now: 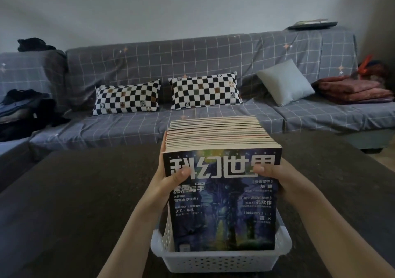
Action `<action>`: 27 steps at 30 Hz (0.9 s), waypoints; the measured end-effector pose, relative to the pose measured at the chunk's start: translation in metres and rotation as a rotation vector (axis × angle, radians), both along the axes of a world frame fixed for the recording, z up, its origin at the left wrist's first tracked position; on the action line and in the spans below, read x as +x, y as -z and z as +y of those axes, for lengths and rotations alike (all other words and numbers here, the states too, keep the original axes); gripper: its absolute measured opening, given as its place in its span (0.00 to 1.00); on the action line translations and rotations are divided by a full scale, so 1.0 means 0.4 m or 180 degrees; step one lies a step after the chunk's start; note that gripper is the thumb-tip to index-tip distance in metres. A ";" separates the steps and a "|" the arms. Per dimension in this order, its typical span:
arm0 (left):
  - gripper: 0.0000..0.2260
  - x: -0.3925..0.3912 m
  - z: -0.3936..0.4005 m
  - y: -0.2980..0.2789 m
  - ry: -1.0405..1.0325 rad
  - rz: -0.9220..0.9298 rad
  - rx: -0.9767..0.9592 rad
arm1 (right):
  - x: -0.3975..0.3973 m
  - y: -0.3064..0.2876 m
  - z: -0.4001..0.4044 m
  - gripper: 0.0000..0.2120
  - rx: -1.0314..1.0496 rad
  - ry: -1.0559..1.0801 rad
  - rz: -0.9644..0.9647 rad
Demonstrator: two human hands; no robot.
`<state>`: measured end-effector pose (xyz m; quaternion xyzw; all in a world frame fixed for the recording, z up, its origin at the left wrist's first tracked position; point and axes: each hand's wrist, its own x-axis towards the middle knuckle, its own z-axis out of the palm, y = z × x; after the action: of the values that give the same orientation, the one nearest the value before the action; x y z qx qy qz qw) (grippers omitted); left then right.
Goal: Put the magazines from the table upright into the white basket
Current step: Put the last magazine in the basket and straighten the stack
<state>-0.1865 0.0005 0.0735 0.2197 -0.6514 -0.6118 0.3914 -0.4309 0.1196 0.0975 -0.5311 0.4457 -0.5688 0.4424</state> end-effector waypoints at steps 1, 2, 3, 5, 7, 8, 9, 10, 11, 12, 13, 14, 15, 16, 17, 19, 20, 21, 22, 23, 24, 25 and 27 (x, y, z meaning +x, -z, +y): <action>0.54 -0.006 0.001 0.004 -0.0056 0.0140 0.0035 | 0.002 0.006 -0.001 0.48 -0.0056 -0.0012 -0.0121; 0.51 -0.012 0.002 0.008 -0.0122 0.0295 0.0071 | 0.004 0.012 -0.001 0.47 -0.0108 0.0021 -0.0281; 0.49 -0.017 0.002 0.012 -0.0175 0.0438 0.0095 | 0.006 0.017 -0.002 0.47 -0.0175 0.0071 -0.0428; 0.46 -0.019 0.006 0.016 -0.0247 0.0643 0.0124 | 0.009 0.020 -0.001 0.45 -0.0326 0.0103 -0.0602; 0.45 -0.015 0.007 0.008 -0.0333 0.0740 0.0108 | 0.013 0.010 -0.001 0.45 -0.0470 0.0119 -0.0622; 0.46 -0.012 0.007 0.000 -0.0360 0.0746 0.0093 | 0.013 0.003 -0.001 0.44 -0.0529 0.0099 -0.0599; 0.47 -0.007 0.006 -0.010 -0.0368 0.0747 0.0053 | 0.014 -0.007 -0.002 0.44 -0.0582 0.0057 -0.0574; 0.49 -0.001 0.005 -0.021 -0.0369 0.0746 -0.0008 | 0.015 -0.018 -0.004 0.44 -0.0616 0.0009 -0.0543; 0.50 0.004 0.003 -0.030 -0.0380 0.0736 -0.0071 | 0.014 -0.027 -0.005 0.45 -0.0623 -0.0020 -0.0496; 0.51 0.009 0.003 -0.038 -0.0403 0.0712 -0.0139 | 0.011 -0.033 -0.006 0.46 -0.0617 -0.0035 -0.0435; 0.51 0.012 0.004 -0.044 -0.0424 0.0682 -0.0217 | 0.007 -0.035 -0.008 0.47 -0.0597 -0.0054 -0.0371; 0.51 0.015 0.008 -0.045 -0.0425 0.0661 -0.0291 | 0.006 -0.033 -0.007 0.48 -0.0551 -0.0087 -0.0314; 0.49 0.014 0.013 -0.042 -0.0395 0.0668 -0.0367 | 0.007 -0.026 -0.003 0.50 -0.0482 -0.0125 -0.0269; 0.46 0.010 0.017 -0.042 -0.0317 0.0683 -0.0431 | 0.008 -0.018 0.001 0.52 -0.0401 -0.0140 -0.0235; 0.42 0.005 0.021 -0.044 -0.0211 0.0669 -0.0462 | 0.008 -0.011 0.007 0.53 -0.0324 -0.0129 -0.0210; 0.37 0.000 0.024 -0.055 0.0008 0.0505 -0.0506 | 0.004 -0.006 0.019 0.57 -0.0206 -0.0081 -0.0047; 0.37 0.001 0.022 -0.060 0.0082 0.0395 -0.0546 | -0.005 -0.008 0.024 0.58 -0.0169 -0.0100 0.0084; 0.37 0.005 0.019 -0.061 0.0122 0.0320 -0.0583 | -0.010 -0.012 0.028 0.59 -0.0146 -0.0152 0.0171; 0.37 0.008 0.018 -0.058 0.0131 0.0304 -0.0593 | -0.011 -0.018 0.031 0.58 -0.0134 -0.0193 0.0178; 0.38 0.007 0.018 -0.052 0.0083 0.0342 -0.0556 | -0.006 -0.021 0.033 0.57 -0.0141 -0.0189 0.0110; 0.38 0.003 0.020 -0.045 -0.0008 0.0421 -0.0475 | 0.002 -0.018 0.032 0.55 -0.0193 -0.0127 -0.0016; 0.38 -0.003 0.022 -0.039 -0.0100 0.0530 -0.0365 | 0.012 -0.012 0.028 0.53 -0.0296 -0.0026 -0.0185; 0.38 -0.019 0.022 -0.030 -0.0150 0.0680 -0.0168 | 0.034 0.002 0.019 0.47 -0.0463 0.0108 -0.0592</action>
<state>-0.1943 0.0094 0.0853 0.1581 -0.6165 -0.6050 0.4785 -0.4171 0.1271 0.0966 -0.4992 0.3693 -0.6537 0.4325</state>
